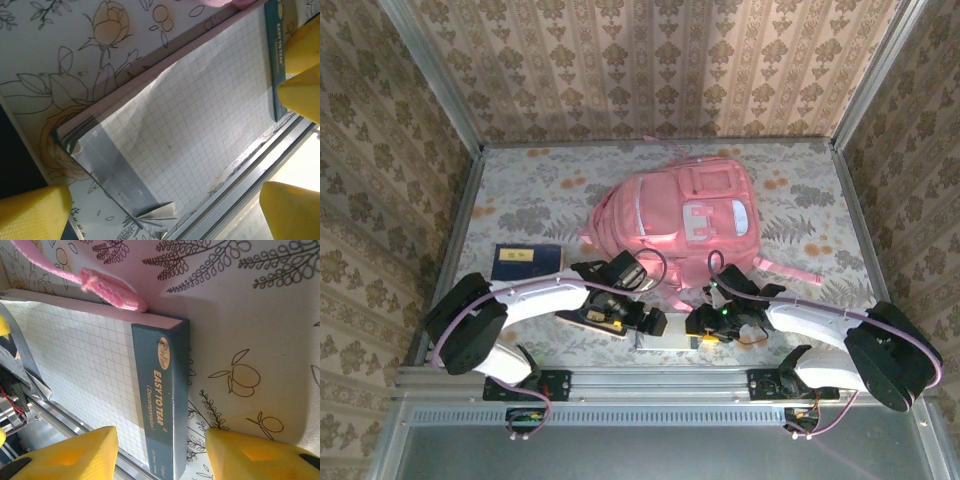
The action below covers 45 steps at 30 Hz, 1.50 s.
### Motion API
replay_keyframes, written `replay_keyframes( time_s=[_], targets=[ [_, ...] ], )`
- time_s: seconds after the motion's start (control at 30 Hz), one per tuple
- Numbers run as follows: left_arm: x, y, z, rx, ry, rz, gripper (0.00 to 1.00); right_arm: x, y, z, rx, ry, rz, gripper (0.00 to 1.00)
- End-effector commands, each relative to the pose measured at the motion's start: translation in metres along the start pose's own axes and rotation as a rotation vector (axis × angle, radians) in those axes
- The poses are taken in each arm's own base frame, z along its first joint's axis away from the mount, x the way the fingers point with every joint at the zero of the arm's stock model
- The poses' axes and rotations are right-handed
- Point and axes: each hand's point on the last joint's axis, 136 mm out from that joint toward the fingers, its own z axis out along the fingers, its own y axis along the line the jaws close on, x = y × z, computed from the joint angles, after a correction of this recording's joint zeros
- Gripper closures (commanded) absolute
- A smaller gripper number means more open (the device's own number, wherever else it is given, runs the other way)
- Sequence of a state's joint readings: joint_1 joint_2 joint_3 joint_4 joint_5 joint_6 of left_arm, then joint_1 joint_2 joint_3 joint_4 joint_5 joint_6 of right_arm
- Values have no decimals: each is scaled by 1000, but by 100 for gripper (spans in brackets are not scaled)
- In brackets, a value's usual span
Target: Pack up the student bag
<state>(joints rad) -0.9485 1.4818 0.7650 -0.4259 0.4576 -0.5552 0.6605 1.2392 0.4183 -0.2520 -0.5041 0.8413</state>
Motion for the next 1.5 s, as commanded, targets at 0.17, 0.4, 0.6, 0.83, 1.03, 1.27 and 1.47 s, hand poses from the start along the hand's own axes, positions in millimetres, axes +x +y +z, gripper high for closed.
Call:
replay_keyframes(
  time_s=[0.17,0.4,0.6,0.83,1.03,1.27,1.47],
  targets=[
    [-1,2,12,20,28,-18,0,-14,6,22,-55,-16,-19,48],
    [-6,-10,27,24,75,21,1,-18,33,23,-172,5,-48,50],
    [-6,-9,27,19,78,25,1,-18,49,11,-229,-7,-76,62],
    [-7,-6,25,10,70,21,1,-21,55,2,-255,-25,-71,91],
    [-8,-4,20,9,52,14,0,-24,57,-6,-258,-50,-67,100],
    [-10,-2,13,5,28,2,0,-27,56,-13,-254,-72,-61,100],
    [-15,4,-4,-3,-13,-21,0,-30,57,-27,-266,-103,-62,100]
  ],
)
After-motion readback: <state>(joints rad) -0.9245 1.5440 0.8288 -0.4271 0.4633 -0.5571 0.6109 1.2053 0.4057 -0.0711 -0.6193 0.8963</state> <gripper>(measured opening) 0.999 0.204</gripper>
